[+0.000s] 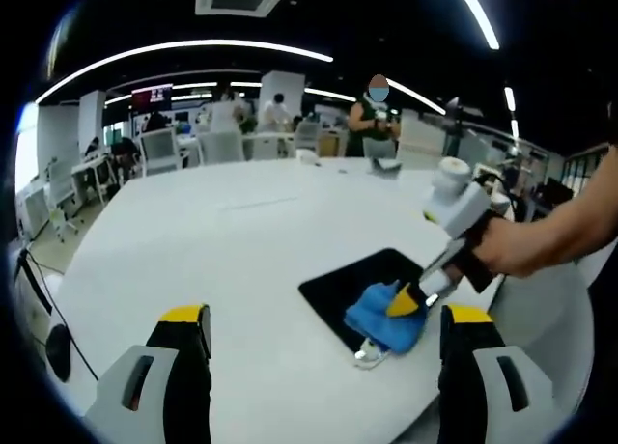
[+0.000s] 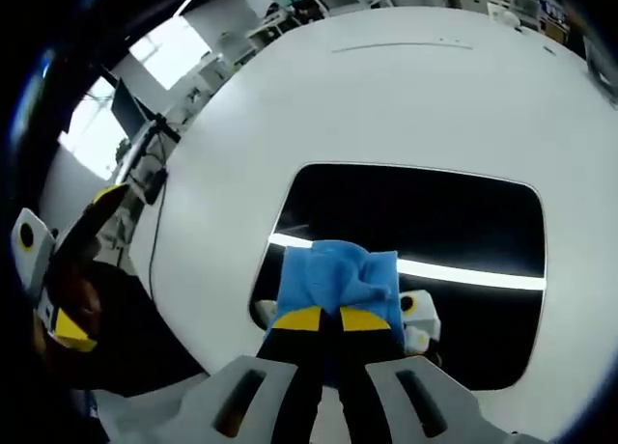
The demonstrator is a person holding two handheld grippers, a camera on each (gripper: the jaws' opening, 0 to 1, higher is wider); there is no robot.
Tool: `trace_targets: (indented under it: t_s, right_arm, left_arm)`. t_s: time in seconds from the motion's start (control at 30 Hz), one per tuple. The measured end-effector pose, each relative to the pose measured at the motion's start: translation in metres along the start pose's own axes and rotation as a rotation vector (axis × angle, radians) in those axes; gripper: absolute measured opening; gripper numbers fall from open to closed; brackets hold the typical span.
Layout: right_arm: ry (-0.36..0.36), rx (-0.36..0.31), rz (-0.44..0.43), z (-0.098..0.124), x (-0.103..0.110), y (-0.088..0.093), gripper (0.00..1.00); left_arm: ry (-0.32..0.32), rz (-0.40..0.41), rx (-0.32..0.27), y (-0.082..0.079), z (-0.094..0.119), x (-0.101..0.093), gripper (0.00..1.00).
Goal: Wipe the mirror surface with the cleaning cloth until all visible marks leave the cleaned area.
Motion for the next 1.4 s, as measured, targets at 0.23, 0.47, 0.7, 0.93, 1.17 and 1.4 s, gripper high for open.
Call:
trace_targets:
  t_s: [0.23, 0.47, 0.7, 0.93, 1.17, 1.4]
  right_arm:
    - [-0.027, 0.002, -0.025, 0.001, 0.003, 0.008, 0.0]
    - [-0.024, 0.013, -0.009, 0.001, 0.008, 0.015, 0.0]
    - [-0.027, 0.028, 0.004, 0.001, 0.011, 0.023, 0.0]
    - [-0.029, 0.04, 0.018, 0.002, 0.012, 0.029, 0.0]
    - [-0.037, 0.04, 0.013, 0.002, 0.012, 0.031, 0.0]
    - [-0.048, 0.047, 0.001, 0.001, 0.011, 0.03, 0.0]
  left_arm:
    - [0.009, -0.001, 0.0, 0.001, 0.0, -0.003, 0.99]
    - [-0.008, 0.01, -0.004, 0.002, 0.009, 0.007, 0.99]
    - [-0.019, 0.012, -0.007, 0.002, 0.012, 0.007, 0.99]
    - [-0.021, 0.004, -0.013, 0.001, 0.014, 0.004, 0.99]
    - [-0.019, 0.01, -0.015, 0.004, 0.013, -0.001, 0.99]
    - [-0.012, 0.004, -0.013, 0.003, 0.012, -0.003, 0.99]
Point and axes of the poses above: the point that each gripper's makers call its tool centre point, and the gripper's own axes: z roughly backward along the fingers, x roughly to its left, y roughly out of its underside, the point moved 4 cm from there along z, roughly backward along the fingers, and after that the axes turned 10 degrees about x, right-handed, at the moved point
